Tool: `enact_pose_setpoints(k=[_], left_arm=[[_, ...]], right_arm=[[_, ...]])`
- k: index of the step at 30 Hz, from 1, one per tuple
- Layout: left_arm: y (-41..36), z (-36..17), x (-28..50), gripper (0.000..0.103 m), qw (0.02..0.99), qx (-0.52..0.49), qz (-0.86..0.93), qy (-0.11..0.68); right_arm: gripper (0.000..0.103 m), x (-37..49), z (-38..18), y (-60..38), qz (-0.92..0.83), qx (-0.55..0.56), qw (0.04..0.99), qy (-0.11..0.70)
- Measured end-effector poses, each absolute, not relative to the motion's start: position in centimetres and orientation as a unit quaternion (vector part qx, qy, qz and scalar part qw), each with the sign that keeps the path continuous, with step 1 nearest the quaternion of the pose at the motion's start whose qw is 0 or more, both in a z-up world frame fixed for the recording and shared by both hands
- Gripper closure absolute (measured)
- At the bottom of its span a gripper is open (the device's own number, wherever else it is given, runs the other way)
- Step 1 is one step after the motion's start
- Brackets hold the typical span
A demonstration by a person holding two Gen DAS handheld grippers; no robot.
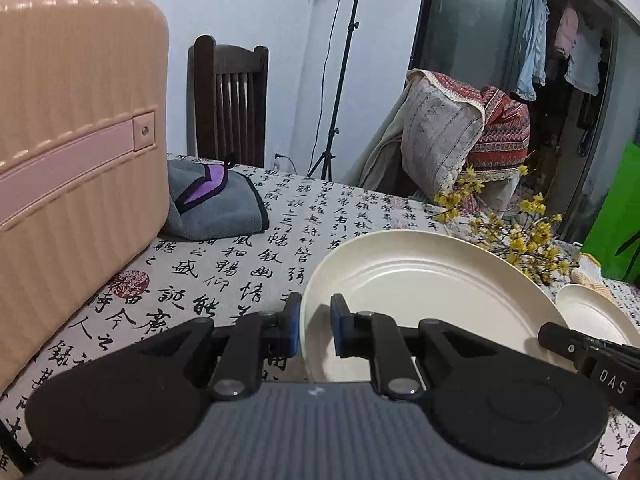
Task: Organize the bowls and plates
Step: 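Lift the second cream plate tilted up with both grippers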
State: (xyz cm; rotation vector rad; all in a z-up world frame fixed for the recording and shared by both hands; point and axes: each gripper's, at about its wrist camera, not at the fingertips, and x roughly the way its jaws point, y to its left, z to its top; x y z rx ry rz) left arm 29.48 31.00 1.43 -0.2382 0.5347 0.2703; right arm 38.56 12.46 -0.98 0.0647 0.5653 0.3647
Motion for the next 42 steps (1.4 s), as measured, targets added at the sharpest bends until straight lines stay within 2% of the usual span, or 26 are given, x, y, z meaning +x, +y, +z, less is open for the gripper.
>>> enact_pose_setpoints(k=[42], left_arm=[[26.0,5.8,23.0,0.088,0.961,-0.088,0.112,0.237]], right_arm=[[0.094,32.0,3.2,7.7,0.167,0.043,0.952,0.252]])
